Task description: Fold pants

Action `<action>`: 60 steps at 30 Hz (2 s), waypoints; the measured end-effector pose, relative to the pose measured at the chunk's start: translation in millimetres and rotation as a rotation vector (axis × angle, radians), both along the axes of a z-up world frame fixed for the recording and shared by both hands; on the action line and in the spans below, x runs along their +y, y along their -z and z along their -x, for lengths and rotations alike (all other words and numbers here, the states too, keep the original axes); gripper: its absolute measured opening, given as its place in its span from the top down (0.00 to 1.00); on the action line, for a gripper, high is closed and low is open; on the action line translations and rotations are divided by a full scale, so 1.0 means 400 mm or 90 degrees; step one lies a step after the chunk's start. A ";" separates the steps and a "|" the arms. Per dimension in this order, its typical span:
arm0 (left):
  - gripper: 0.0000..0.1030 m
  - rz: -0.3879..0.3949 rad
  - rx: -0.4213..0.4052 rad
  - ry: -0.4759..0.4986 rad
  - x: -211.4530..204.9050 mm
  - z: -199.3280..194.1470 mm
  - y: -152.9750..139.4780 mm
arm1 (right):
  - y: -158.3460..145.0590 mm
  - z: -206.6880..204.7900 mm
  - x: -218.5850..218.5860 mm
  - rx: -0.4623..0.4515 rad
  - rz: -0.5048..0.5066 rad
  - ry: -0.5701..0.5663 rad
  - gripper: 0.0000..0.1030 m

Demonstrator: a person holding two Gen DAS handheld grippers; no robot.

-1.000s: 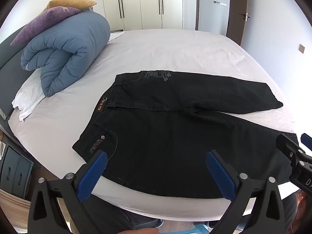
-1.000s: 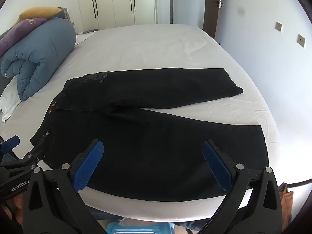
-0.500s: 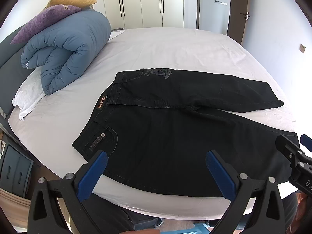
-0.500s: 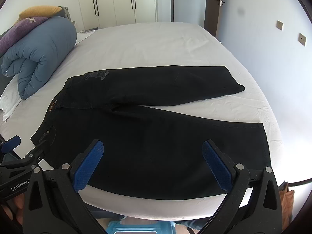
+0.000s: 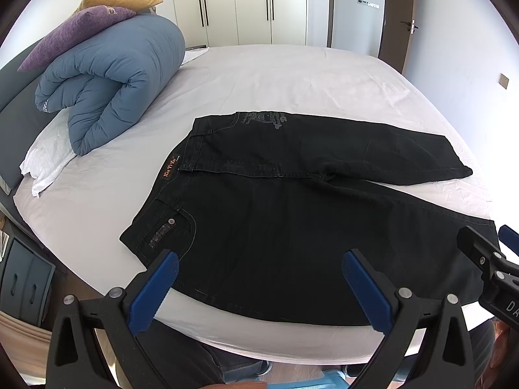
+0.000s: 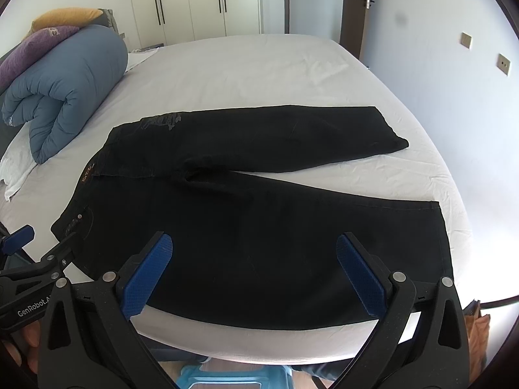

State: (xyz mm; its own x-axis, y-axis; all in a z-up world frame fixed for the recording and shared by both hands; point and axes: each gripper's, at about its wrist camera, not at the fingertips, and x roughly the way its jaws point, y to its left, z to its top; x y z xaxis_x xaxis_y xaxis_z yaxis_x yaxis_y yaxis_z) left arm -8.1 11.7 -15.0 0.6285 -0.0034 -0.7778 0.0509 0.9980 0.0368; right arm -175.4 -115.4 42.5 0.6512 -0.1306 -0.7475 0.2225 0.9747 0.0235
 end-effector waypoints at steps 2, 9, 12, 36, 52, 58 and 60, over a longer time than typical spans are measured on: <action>0.00 0.000 0.001 0.000 -0.001 -0.001 -0.001 | 0.001 0.000 0.002 0.000 0.000 0.000 0.00; 0.00 0.000 0.001 0.000 -0.001 0.000 0.002 | 0.004 0.001 0.002 0.001 0.000 0.001 0.00; 0.00 0.000 0.002 0.000 0.001 0.001 0.003 | 0.006 0.002 0.003 0.002 0.000 0.000 0.00; 0.00 -0.001 0.003 0.000 -0.004 0.003 0.001 | 0.011 0.004 0.004 0.002 -0.003 0.000 0.00; 0.00 -0.001 0.013 0.000 0.000 -0.009 0.023 | 0.024 0.000 0.017 0.011 -0.003 -0.003 0.00; 0.00 0.026 0.031 0.021 0.013 -0.069 0.037 | 0.043 -0.039 0.019 0.030 0.002 -0.018 0.00; 0.00 0.045 0.035 0.042 0.023 -0.112 0.037 | 0.046 -0.067 0.017 0.034 0.003 -0.031 0.00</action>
State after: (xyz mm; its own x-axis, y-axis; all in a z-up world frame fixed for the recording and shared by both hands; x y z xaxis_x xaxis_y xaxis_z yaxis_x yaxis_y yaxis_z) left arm 36.6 21.0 -29.8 0.5813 -0.0999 -0.8075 0.1173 0.9924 -0.0383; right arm -148.4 -108.7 24.2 0.6159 -0.1024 -0.7812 0.1749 0.9845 0.0089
